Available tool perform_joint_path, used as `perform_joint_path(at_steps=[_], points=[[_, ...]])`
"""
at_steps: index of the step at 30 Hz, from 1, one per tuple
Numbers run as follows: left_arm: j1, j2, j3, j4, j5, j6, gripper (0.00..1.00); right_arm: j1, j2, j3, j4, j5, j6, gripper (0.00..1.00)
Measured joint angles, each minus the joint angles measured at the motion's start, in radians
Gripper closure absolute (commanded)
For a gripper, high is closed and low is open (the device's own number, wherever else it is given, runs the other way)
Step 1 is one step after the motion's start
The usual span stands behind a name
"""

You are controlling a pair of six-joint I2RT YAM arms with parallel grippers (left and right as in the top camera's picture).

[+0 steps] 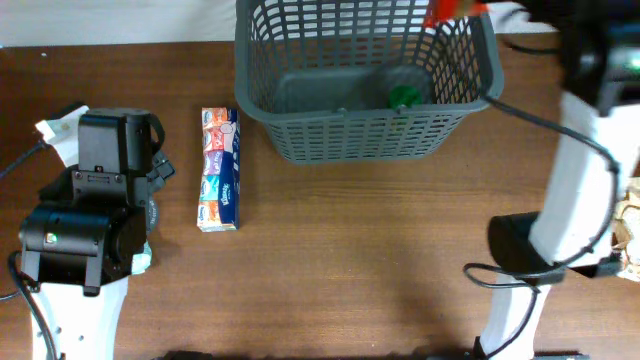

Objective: Pack container
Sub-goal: 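Lift and carry the pasta packet over the basket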

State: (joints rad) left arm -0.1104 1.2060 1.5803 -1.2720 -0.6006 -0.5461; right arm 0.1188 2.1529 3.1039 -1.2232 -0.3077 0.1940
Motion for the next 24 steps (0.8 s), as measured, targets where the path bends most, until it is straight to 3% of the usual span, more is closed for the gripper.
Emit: perform_joint_path(at_steps=[5, 17, 24], points=[[0.0, 0.0, 0.0, 0.0, 0.0, 0.0, 0.0, 0.099, 0.072, -0.096, 0.057, 0.139, -0.015, 0.96], [0.0, 0.0, 0.0, 0.0, 0.0, 0.0, 0.0, 0.082, 0.181, -0.431, 0.064, 0.325, -0.021, 0.96], [0.0, 0.0, 0.0, 0.0, 0.0, 0.0, 0.0, 0.073, 0.181, -0.499, 0.057, 0.383, -0.035, 0.96]])
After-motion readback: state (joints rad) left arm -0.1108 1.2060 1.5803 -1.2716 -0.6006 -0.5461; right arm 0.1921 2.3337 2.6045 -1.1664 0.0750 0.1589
